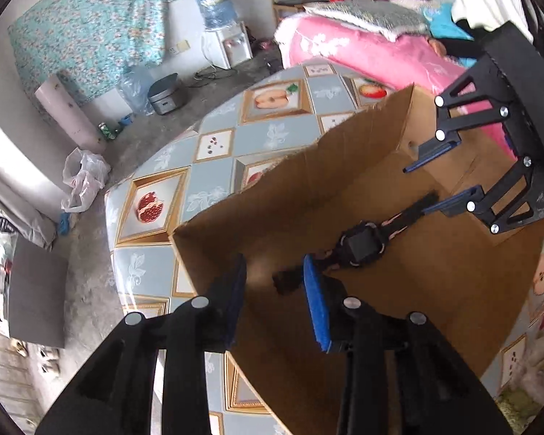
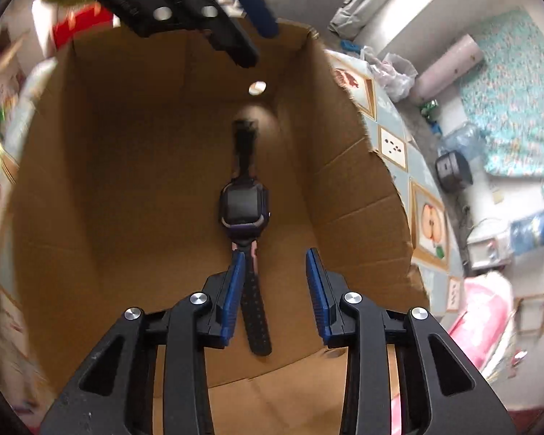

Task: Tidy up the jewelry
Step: 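Carry the watch into the cardboard box and open the right gripper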

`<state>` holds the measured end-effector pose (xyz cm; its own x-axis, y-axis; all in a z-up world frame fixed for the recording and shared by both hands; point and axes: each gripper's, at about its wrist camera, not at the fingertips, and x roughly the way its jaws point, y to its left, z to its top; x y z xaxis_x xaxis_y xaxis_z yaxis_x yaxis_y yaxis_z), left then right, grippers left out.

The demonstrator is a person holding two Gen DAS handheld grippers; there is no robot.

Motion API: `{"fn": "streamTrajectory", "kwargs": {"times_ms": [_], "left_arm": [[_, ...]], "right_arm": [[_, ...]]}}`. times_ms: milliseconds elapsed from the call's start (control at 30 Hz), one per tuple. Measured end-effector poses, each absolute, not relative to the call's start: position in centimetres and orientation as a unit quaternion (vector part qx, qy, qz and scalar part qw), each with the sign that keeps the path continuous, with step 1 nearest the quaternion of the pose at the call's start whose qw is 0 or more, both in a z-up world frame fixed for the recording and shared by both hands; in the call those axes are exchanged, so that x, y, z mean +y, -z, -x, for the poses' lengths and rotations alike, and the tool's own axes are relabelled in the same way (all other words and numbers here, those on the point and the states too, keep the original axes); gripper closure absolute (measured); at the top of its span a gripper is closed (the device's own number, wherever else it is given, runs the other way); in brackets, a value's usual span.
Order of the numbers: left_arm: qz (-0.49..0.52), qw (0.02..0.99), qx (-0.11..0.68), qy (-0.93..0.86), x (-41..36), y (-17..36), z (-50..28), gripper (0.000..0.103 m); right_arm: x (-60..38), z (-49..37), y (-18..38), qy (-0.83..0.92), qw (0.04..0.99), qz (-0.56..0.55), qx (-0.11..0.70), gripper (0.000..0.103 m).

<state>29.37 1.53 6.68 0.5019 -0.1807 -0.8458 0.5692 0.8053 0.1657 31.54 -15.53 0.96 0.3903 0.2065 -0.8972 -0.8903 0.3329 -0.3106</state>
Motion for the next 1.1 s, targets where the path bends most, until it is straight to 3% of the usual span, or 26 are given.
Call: {"fn": "streamTrajectory", "kwargs": {"times_ms": [133, 233, 300, 500, 667, 767, 1100], "left_arm": [[-0.157, 0.865, 0.427, 0.212, 3.7, -8.8, -27.3, 0.071], [-0.105, 0.881, 0.419, 0.191, 5.8, -9.6, -25.6, 0.068], [-0.069, 0.888, 0.417, 0.183, 7.0, -9.9, -24.4, 0.064], [0.018, 0.895, 0.414, 0.165, 8.9, -8.1, -21.4, 0.054], [0.074, 0.898, 0.405, 0.158, 9.8, -6.7, -20.0, 0.049], [0.081, 0.898, 0.407, 0.147, 9.9, -5.7, -19.6, 0.049], [0.086, 0.894, 0.408, 0.164, 9.6, -4.6, -19.1, 0.049]], "right_arm": [[-16.7, -32.4, -3.6, -0.385, 0.746, 0.318, 0.44, 0.067], [-16.5, -33.3, -4.6, -0.379, 0.756, 0.253, 0.471, 0.053], [-15.8, -34.1, -4.2, -0.377, 0.748, 0.213, 0.502, 0.05], [-12.9, -36.2, 0.3, -0.346, 0.709, 0.222, 0.573, 0.047], [-12.2, -37.5, 3.5, -0.316, 0.677, 0.254, 0.614, 0.047], [-12.1, -37.8, 4.7, -0.31, 0.663, 0.267, 0.627, 0.065], [-11.4, -37.8, 4.0, -0.309, 0.68, 0.307, 0.589, 0.065]]}}
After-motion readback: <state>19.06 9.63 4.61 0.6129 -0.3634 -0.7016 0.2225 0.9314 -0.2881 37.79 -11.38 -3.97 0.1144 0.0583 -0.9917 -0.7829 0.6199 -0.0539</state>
